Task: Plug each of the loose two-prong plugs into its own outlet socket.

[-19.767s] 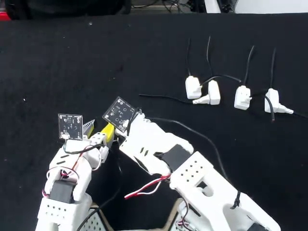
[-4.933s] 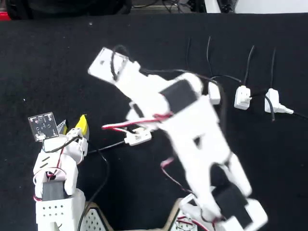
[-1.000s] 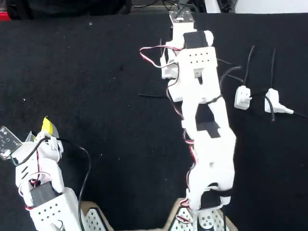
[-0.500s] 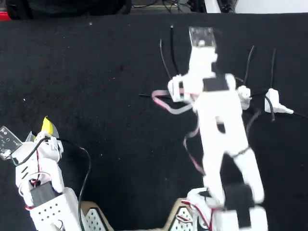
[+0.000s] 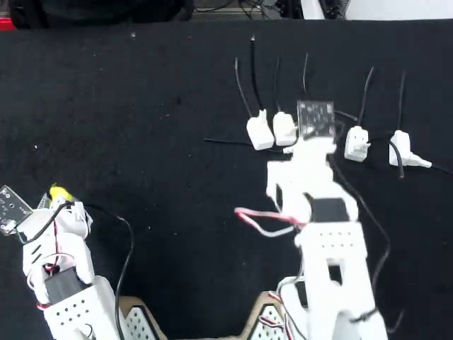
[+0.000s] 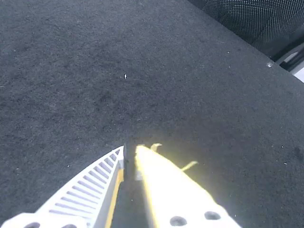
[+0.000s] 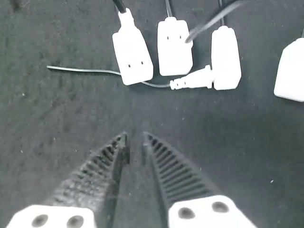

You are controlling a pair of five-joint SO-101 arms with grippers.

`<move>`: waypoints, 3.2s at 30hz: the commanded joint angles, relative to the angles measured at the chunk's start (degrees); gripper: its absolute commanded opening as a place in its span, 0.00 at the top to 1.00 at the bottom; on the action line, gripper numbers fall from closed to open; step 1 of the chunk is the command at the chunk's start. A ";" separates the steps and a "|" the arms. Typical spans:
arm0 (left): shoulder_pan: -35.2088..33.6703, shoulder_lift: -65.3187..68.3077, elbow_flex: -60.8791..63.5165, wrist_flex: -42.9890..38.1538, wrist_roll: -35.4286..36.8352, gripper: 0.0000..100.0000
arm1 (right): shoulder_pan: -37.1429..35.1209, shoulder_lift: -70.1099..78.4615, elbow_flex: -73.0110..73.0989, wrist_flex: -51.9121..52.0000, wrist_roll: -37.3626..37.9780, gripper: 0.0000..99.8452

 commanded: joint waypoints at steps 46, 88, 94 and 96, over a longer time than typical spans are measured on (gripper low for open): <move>23.78 -0.26 2.33 29.71 -8.62 0.97 | -10.20 -54.81 34.07 25.14 -2.37 0.92; 29.93 -0.35 2.33 29.80 -8.53 0.97 | -0.18 -56.84 33.98 26.29 -2.37 0.92; 29.93 -0.35 2.33 29.80 -8.53 0.97 | -0.18 -56.84 33.98 26.29 -2.37 0.92; 29.93 -0.35 2.33 29.80 -8.53 0.97 | -0.18 -56.84 33.98 26.29 -2.37 0.92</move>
